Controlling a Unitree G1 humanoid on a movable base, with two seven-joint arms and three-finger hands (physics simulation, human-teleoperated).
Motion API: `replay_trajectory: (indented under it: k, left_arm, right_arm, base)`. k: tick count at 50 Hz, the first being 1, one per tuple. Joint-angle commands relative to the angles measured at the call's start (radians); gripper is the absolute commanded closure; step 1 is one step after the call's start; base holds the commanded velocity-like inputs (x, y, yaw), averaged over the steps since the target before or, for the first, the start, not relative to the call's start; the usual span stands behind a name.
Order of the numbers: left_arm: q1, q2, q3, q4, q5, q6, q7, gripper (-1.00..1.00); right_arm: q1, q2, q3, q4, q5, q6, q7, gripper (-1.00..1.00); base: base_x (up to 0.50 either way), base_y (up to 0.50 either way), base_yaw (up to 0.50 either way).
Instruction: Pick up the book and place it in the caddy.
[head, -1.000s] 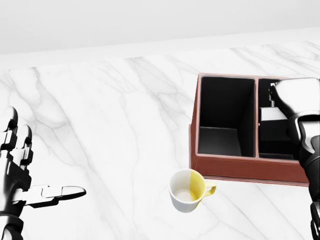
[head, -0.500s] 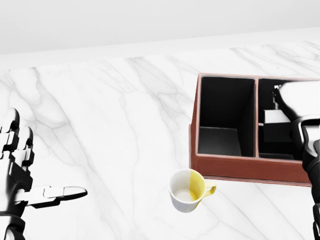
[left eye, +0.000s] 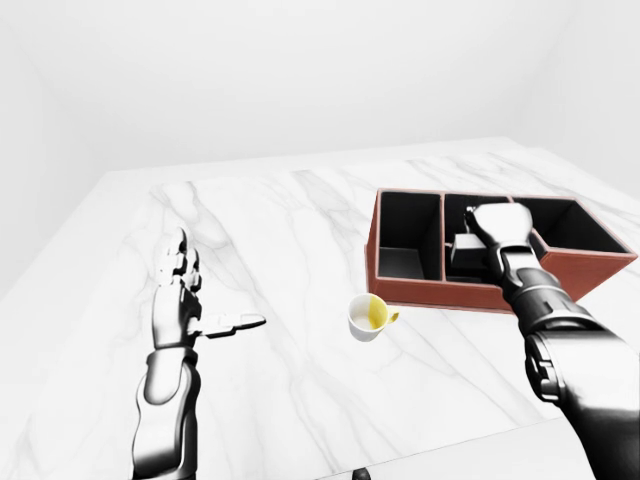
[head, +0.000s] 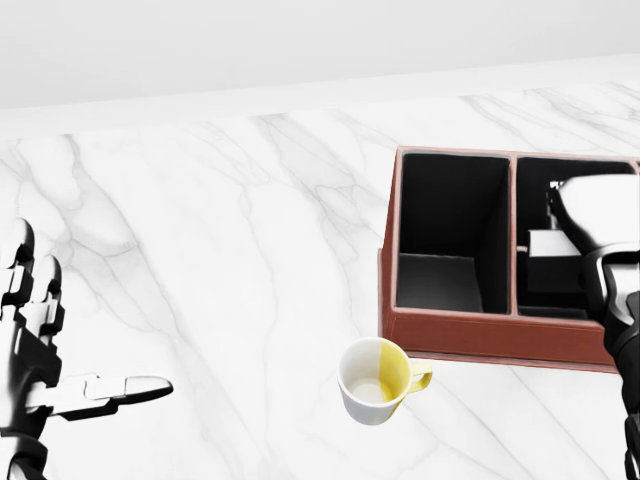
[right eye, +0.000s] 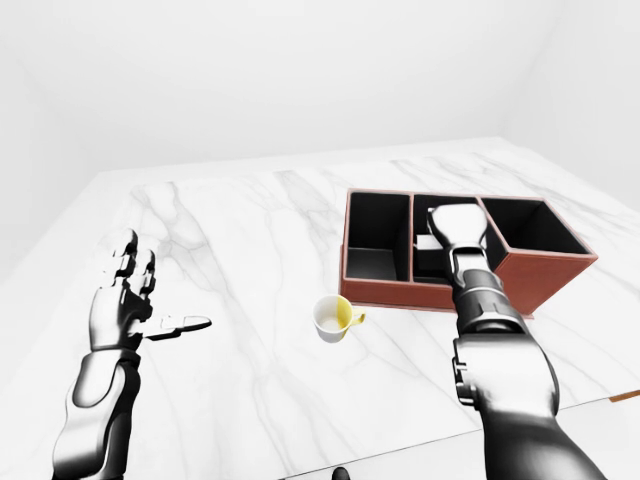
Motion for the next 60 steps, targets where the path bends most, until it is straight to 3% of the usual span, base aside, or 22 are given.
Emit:
replay_trajectory:
  k: [1, 54, 56, 57, 58, 59, 60]
  left_arm:
    - [0.004, -0.002, 0.0, -0.004, 0.006, 0.0, 0.002, -1.0]
    - [0.027, -0.007, 0.02, 0.012, 0.008, 0.0, 0.004, -1.0]
    - [0.028, -0.006, 0.021, 0.011, 0.006, 0.0, 0.004, -1.0]
    - [0.028, -0.006, 0.022, 0.012, 0.006, 0.0, 0.003, -1.0]
    - [0.028, -0.006, 0.022, 0.013, 0.005, 0.0, 0.003, -1.0]
    - [0.029, -0.006, 0.022, 0.012, 0.005, 0.0, 0.003, -1.0]
    - [0.03, -0.007, 0.022, 0.011, 0.005, 0.0, 0.003, -1.0]
  right_arm:
    - [-0.002, 0.001, -0.015, -0.001, -0.009, 0.0, 0.0, 1.0]
    - [0.056, 0.038, -0.049, 0.009, 0.012, 0.0, 0.0, 1.0]
    - [0.057, 0.038, -0.049, 0.01, 0.012, 0.0, 0.0, 0.91]
    - [0.057, 0.039, -0.049, 0.009, 0.011, 0.0, 0.0, 0.66]
    - [0.057, 0.039, -0.049, 0.009, 0.011, 0.0, 0.0, 0.66]
    - [0.055, 0.041, -0.049, 0.009, 0.011, 0.0, 0.0, 0.11]
    - [0.052, 0.041, -0.048, 0.009, 0.011, 0.0, 0.0, -0.29]
  base:
    - [0.0, 0.0, 0.0]
    - [0.0, 0.0, 0.0]
    - [0.0, 0.0, 0.0]
    - [0.0, 0.0, 0.0]
    - [0.01, 0.0, 0.0]
    - [0.0, 0.0, 0.0]
    - [0.0, 0.0, 0.0]
